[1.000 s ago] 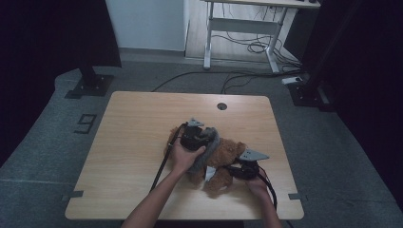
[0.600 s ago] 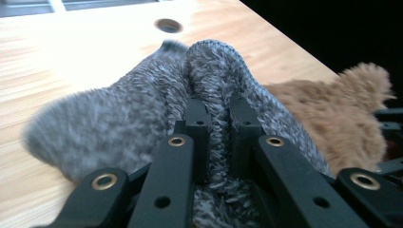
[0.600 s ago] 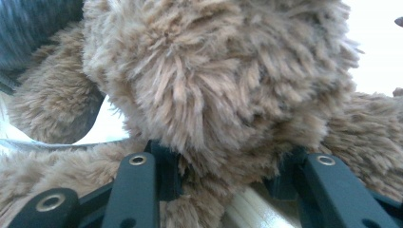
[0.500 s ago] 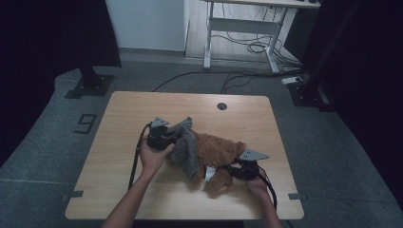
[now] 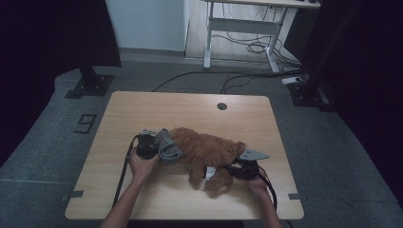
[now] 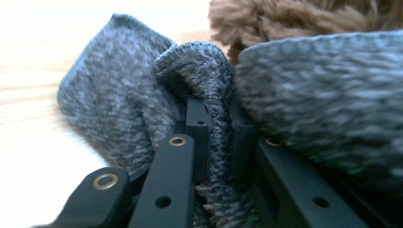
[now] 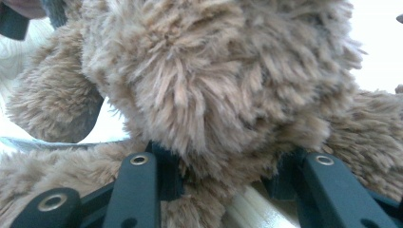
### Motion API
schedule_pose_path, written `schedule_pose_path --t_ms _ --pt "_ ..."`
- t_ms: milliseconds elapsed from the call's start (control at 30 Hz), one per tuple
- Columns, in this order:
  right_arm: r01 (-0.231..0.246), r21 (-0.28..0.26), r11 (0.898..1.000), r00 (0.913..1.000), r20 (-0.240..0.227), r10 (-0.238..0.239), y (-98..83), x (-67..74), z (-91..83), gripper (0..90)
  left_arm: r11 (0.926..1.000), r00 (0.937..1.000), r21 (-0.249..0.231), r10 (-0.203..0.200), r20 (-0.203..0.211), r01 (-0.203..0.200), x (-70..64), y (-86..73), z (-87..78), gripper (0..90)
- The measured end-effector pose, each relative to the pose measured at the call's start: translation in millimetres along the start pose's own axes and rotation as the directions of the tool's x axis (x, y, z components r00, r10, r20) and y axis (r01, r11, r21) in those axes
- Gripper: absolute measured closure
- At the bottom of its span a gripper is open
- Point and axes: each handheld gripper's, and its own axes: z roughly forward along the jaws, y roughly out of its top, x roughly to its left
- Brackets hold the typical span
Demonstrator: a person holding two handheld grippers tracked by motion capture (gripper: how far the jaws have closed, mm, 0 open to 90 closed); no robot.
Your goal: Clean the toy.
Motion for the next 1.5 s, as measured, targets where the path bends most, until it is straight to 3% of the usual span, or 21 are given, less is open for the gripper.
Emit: schedule_pose_path --t_ms 100,267,333,433,500,567,633,800,900,1033,1167,1267,1367,1500 --pt "0.008 0.000 1.000 0.9999 0.007 -0.008 0.7 -0.1 0.7 56.8 0.9980 0.9996 -0.059 0.024 0.018 -0.022 -10.8 17.7 -17.4 81.4" --pt "0.022 0.001 1.000 0.9996 0.016 -0.022 2.4 -0.7 2.3 56.3 0.9858 0.9919 -0.131 0.114 0.056 -0.106 -48.3 50.7 -33.5 81.1" --pt "0.043 0.000 0.999 0.9988 0.024 -0.043 2.7 -0.4 2.6 55.4 0.9815 0.9852 -0.122 0.157 0.069 -0.148 -65.2 64.2 -29.5 80.6" --pt "0.052 0.005 0.999 0.9980 0.037 -0.052 3.0 -1.3 1.8 55.1 0.9717 0.9743 -0.103 0.219 0.053 -0.213 -86.2 80.2 -18.3 80.2" --pt "0.054 0.004 0.999 0.9974 0.048 -0.054 2.6 -1.8 0.5 55.0 0.9729 0.9724 -0.067 0.225 0.061 -0.221 -91.9 84.3 -4.9 80.2" --pt "0.057 0.002 0.998 0.9970 0.053 -0.057 1.6 -3.4 -1.0 54.8 0.9765 0.9745 -0.031 0.215 0.065 -0.213 -91.0 83.0 9.4 80.0" --pt "0.052 -0.001 0.999 0.9973 0.051 -0.052 0.7 -5.1 -1.7 54.4 0.9854 0.9799 -0.009 0.170 0.104 -0.170 -84.0 77.0 21.0 79.5" --pt "0.046 0.000 0.999 0.9975 0.053 -0.046 1.4 -5.4 -1.2 48.8 0.9944 0.9824 -0.042 0.103 0.156 -0.097 -67.3 57.9 22.3 79.9" --pt "0.018 0.030 0.999 0.9995 0.025 -0.018 3.5 -3.9 -2.4 43.1 0.9940 0.9804 -0.063 0.099 0.171 -0.089 -61.9 42.8 16.8 80.3" --pt "-0.025 0.044 0.999 0.9997 0.004 0.025 6.0 1.0 -8.9 35.4 0.9937 0.9767 -0.103 0.064 0.205 -0.044 -52.3 21.3 9.3 80.9" --pt "-0.044 0.016 0.999 0.9984 -0.034 0.044 8.5 5.9 -21.4 27.8 0.9941 0.9661 -0.108 0.018 0.258 0.011 -41.5 8.2 1.6 81.1" --pt "-0.090 -0.041 0.995 0.9949 -0.050 0.088 15.2 5.7 -37.6 23.9 0.9942 0.9623 -0.108 0.025 0.271 0.004 -42.5 2.6 -2.6 81.2" --pt "-0.138 -0.112 0.984 0.9899 -0.046 0.134 26.0 6.3 -49.3 19.7 0.9932 0.9652 -0.114 0.050 0.256 -0.022 -47.9 -0.8 -4.0 81.3" --pt "-0.169 -0.121 0.978 0.9856 -0.010 0.169 44.7 4.3 -42.5 15.2 0.9914 0.9685 -0.124 0.070 0.239 -0.041 -51.1 -4.6 -6.3 81.3"
